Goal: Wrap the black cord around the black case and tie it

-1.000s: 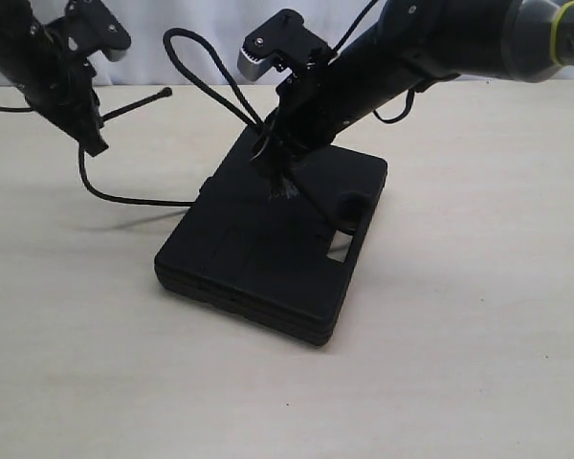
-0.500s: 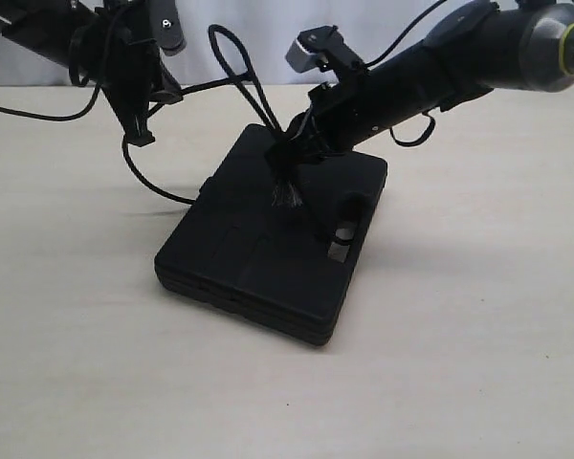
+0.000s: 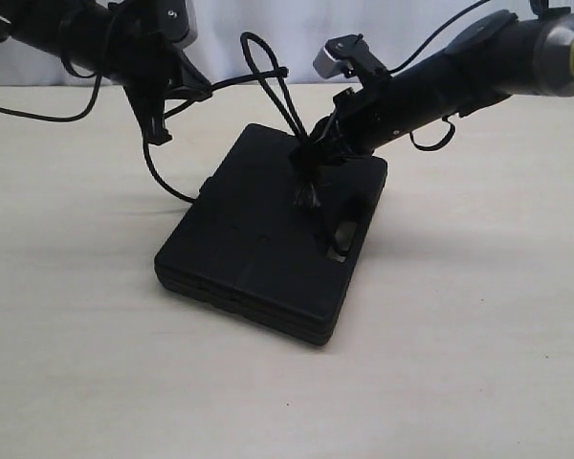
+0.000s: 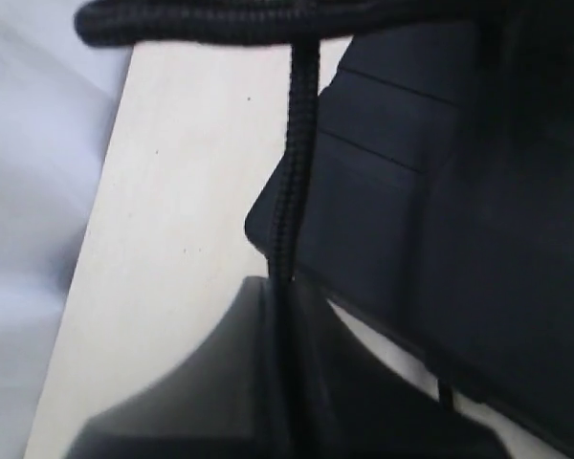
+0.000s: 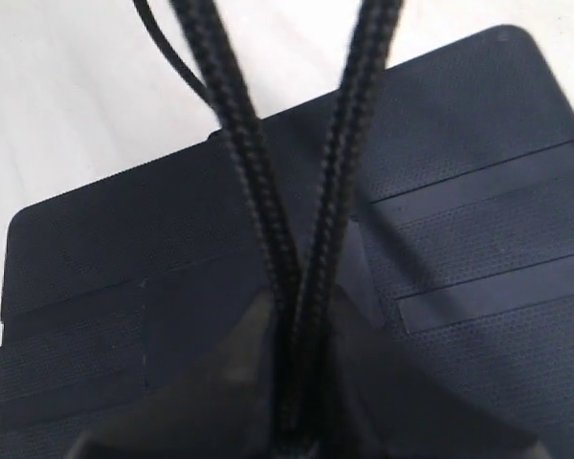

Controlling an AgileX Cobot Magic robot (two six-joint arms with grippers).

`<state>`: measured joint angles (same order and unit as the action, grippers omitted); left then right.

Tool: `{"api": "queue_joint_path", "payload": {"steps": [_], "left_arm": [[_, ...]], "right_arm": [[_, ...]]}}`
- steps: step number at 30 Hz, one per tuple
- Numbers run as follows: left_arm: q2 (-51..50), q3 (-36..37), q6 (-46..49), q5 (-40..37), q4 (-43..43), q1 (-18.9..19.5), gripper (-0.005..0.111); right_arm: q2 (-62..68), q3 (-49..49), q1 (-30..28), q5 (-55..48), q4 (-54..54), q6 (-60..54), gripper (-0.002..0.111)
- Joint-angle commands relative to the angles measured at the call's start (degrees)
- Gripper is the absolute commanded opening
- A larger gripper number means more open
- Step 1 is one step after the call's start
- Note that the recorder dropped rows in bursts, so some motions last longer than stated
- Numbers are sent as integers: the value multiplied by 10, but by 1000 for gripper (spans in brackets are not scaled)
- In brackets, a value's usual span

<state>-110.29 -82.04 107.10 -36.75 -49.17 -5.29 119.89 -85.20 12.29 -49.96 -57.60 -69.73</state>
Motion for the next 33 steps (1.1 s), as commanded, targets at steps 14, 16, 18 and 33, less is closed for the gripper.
{"api": "queue_joint_path", "payload": {"steps": [14, 16, 18, 33], "left_arm": [[-4, 2, 40, -79, -134, -2, 0], [-11, 2, 40, -79, -139, -8, 0], [-15, 2, 42, -74, -141, -14, 0], [-15, 0, 53, -71, -194, -16, 0]], "right_arm": [[4, -1, -1, -60, -28, -30, 44], [3, -1, -1, -70, -34, -29, 58], [-3, -1, -1, -86, -29, -27, 68], [-117, -1, -101, -123, -58, 5, 68]]}}
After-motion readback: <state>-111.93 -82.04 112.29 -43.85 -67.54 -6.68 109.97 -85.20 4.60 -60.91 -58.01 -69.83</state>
